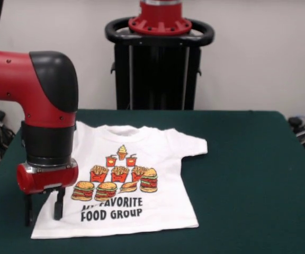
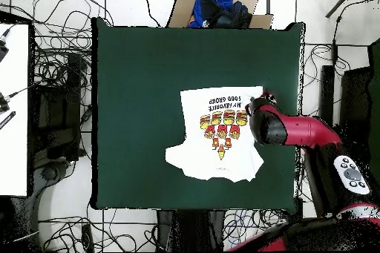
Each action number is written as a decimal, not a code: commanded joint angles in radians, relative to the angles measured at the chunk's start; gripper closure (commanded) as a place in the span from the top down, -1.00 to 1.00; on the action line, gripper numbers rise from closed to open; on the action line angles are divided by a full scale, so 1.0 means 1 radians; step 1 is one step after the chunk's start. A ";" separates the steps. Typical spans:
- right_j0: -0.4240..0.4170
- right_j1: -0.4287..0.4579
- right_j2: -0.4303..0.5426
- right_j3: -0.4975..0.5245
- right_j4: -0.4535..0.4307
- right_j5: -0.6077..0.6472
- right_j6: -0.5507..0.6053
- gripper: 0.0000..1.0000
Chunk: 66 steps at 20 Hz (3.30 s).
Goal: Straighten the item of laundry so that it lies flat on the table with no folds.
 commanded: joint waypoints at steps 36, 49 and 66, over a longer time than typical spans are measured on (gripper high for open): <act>0.053 -0.113 -0.014 0.084 -0.010 0.818 -0.124 1.00; 0.085 -0.136 -0.031 0.071 -0.086 0.783 -0.110 1.00; 0.138 -0.065 -0.073 -0.001 -0.127 0.863 -0.070 1.00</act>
